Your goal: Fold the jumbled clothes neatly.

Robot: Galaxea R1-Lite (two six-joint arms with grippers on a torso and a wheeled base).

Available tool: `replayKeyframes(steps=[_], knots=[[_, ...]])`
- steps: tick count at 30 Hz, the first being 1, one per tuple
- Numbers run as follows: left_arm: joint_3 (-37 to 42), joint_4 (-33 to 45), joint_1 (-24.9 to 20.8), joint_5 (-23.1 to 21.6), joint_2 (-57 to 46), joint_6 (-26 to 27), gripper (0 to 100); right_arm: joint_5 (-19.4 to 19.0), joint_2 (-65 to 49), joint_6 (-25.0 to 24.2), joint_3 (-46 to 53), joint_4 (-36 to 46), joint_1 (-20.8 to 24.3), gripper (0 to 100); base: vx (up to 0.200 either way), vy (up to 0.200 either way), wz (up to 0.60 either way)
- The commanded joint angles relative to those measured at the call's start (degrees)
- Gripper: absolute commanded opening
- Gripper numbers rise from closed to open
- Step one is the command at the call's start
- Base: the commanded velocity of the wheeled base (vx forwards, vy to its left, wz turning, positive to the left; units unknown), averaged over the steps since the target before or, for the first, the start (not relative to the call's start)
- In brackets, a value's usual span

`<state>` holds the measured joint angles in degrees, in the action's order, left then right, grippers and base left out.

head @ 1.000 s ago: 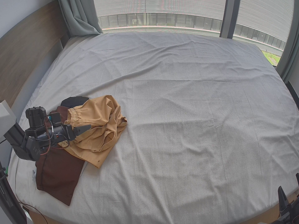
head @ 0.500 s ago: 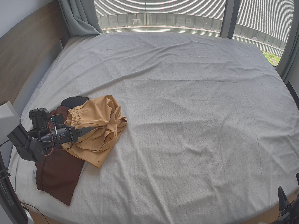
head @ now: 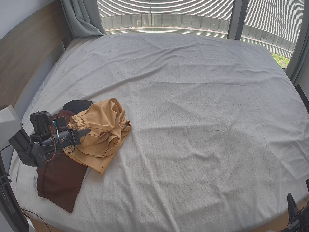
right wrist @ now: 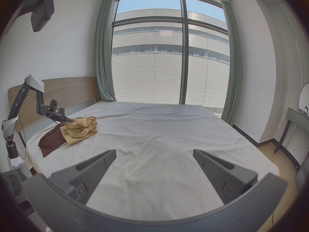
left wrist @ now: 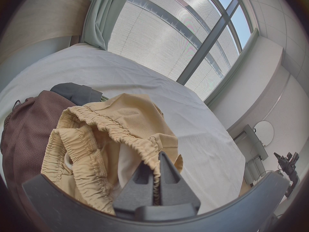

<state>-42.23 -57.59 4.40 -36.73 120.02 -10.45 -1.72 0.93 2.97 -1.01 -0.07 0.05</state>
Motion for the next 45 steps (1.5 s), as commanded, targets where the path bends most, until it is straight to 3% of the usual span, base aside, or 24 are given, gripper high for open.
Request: replayKeyframes(steps=[1, 10, 18, 26, 39, 45], knots=[[0.39, -0.33, 0.08, -0.1, -1.89, -1.68, 0, -0.04, -0.66, 0.01, 0.92, -0.01, -0.05, 100, 0.0, 0.0, 0.0], [2.94, -0.6, -1.06, -1.68, -9.98, -9.59, 0, 0.05, -0.66, 0.01, 0.92, -0.01, 0.04, 100, 0.0, 0.0, 0.0], [4.35, -1.12, -1.68, -1.77, -13.84, -9.94, 0, -0.04, -0.66, 0.01, 0.92, -0.01, 0.04, 100, 0.0, 0.0, 0.0], [5.93, -8.33, -1.68, -0.89, -13.93, -9.86, 0, -0.04, -0.66, -0.07, 0.92, -0.01, 0.04, 100, 0.0, 0.0, 0.0], [8.13, -8.68, -2.56, -0.71, -17.18, -10.29, 0, -0.04, -0.66, -0.16, 0.92, -0.01, 0.04, 100, 0.0, 0.0, 0.0], [8.3, -8.77, -4.75, 2.89, -18.94, -13.9, 0, -0.04, -0.66, -0.16, 0.92, -0.01, -0.05, 100, 0.0, 0.0, 0.0]])
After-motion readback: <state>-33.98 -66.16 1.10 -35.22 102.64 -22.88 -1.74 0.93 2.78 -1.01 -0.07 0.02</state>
